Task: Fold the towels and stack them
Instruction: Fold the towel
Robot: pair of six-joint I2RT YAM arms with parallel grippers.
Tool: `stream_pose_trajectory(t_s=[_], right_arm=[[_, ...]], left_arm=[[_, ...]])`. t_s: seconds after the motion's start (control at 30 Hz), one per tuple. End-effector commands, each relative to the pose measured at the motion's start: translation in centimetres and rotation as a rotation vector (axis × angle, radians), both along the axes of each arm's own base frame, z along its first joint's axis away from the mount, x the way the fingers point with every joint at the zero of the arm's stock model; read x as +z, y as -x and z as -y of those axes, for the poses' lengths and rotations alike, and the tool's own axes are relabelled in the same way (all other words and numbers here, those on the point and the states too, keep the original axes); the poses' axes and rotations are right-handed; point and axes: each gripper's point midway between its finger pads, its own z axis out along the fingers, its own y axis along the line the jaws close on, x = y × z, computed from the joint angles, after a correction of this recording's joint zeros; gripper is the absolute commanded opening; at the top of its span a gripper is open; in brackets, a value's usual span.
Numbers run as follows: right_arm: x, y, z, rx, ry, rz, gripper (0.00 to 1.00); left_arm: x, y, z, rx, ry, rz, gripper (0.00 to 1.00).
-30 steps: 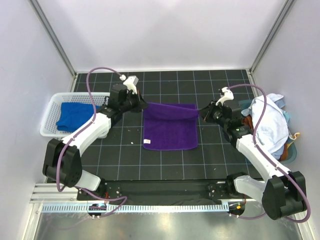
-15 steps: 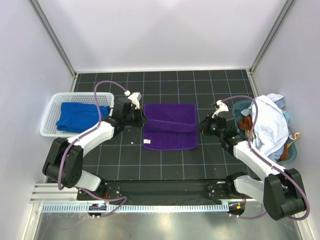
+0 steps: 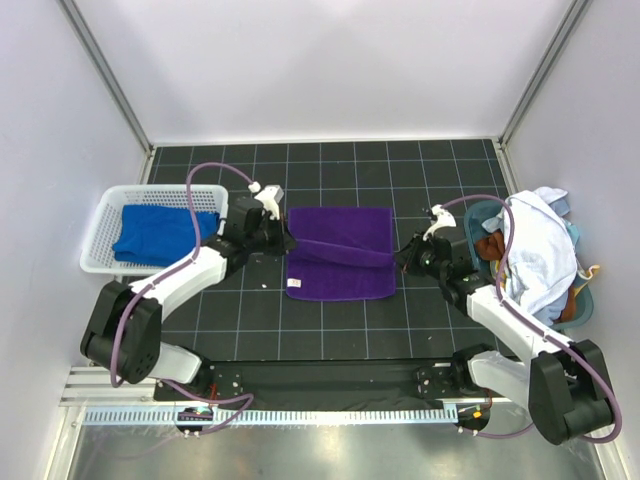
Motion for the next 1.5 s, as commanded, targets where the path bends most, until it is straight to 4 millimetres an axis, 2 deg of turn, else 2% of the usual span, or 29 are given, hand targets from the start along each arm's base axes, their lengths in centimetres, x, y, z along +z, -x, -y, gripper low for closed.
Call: stream_pose_trajectory(t_s=[0.0,0.13,0.2,0.23,0.27,0.37,0.4,0.5,0.63,0.67,0.77,0.83,0.87,0.9,0.93,1.0,1.03,1.07,1.27,1.33,1.37,1.47], right_arm=[[1.9,-0.8,-0.2,-0.016,-0.021,0.067,0.06],[0.8,-0.2,-0.2,-0.019,-0.032,0.049,0.11],[0.3,0.3,-0.3,-0.015,-0.044,0.04,0.17],[0.1,0.6,-0.5,-0.014,-0.064,0.036,0.21],[0.1,0.8,-0.7,-0.005,-0.073,0.038,0.25],[0.2,1.1,-0.4,-0.021,-0.073,0.041,0.43],[0.3,1.4,-0.3,-0.024,-0.069,0.037,0.46],[0.9,1.5,0.1,-0.038,-0.054,0.031,0.53],[1.9,1.5,0.8,-0.072,-0.03,0.025,0.54],[2.0,1.5,0.8,-0.079,-0.027,0.022,0.53],[1.9,1.0,0.5,-0.096,-0.027,0.007,0.51],[2.5,0.4,-0.6,-0.081,-0.024,0.007,0.5],[1.8,-0.1,-0.1,-0.122,0.021,-0.009,0.5],[1.6,-0.1,-0.4,-0.121,0.038,-0.019,0.5],[2.0,-0.6,-0.9,-0.119,0.04,-0.012,0.49],[1.0,-0.7,-1.6,-0.114,0.067,-0.044,0.49],[1.1,-1.0,-1.9,-0.109,0.072,-0.045,0.48],[0.7,-0.8,-2.4,-0.1,0.084,-0.057,0.48],[-2.4,0.2,-2.2,-0.098,0.159,-0.126,0.47],[-3.4,0.7,-2.0,-0.1,0.177,-0.145,0.45],[-3.6,0.9,-1.9,-0.104,0.183,-0.147,0.4],[-4.0,1.6,-1.5,-0.108,0.194,-0.159,0.39]], left_arm=[[-0.1,0.3,0.2,0.008,0.006,0.02,0.01],[-1.4,1.4,0.3,-0.006,-0.004,-0.005,0.03],[-1.7,1.8,0.3,-0.007,-0.007,-0.013,0.08],[-2.1,2.1,0.1,-0.005,-0.012,-0.021,0.18],[-2.3,2.3,0.1,-0.006,-0.014,-0.024,0.22],[-2.1,2.8,0.4,-0.017,0.0,-0.036,0.3],[-2.4,3.2,0.1,-0.012,-0.013,-0.055,0.31],[-1.5,3.4,-0.4,0.012,-0.024,-0.05,0.36],[0.8,3.2,-0.7,0.045,-0.001,-0.025,0.34],[1.7,2.6,-0.8,0.073,-0.001,-0.003,0.34],[1.7,1.4,-0.7,0.107,-0.009,-0.011,0.33],[0.7,0.1,-0.2,0.128,-0.029,-0.043,0.29],[0.0,-0.3,-0.1,0.137,-0.042,-0.06,0.29],[0.3,-1.1,0.2,0.142,-0.041,-0.058,0.29],[-1.5,-1.5,0.3,0.148,-0.068,-0.099,0.29],[-2.4,-1.8,0.9,0.137,-0.076,-0.126,0.29],[-3.6,-2.0,1.1,0.133,-0.091,-0.156,0.28],[-4.1,-2.0,1.2,0.13,-0.098,-0.172,0.28],[-7.2,-0.5,1.1,0.103,-0.144,-0.249,0.27],[-7.5,0.1,1.3,0.083,-0.142,-0.254,0.27],[-7.8,0.7,1.3,0.076,-0.142,-0.263,0.27],[-7.3,1.4,1.7,0.043,-0.115,-0.264,0.27]])
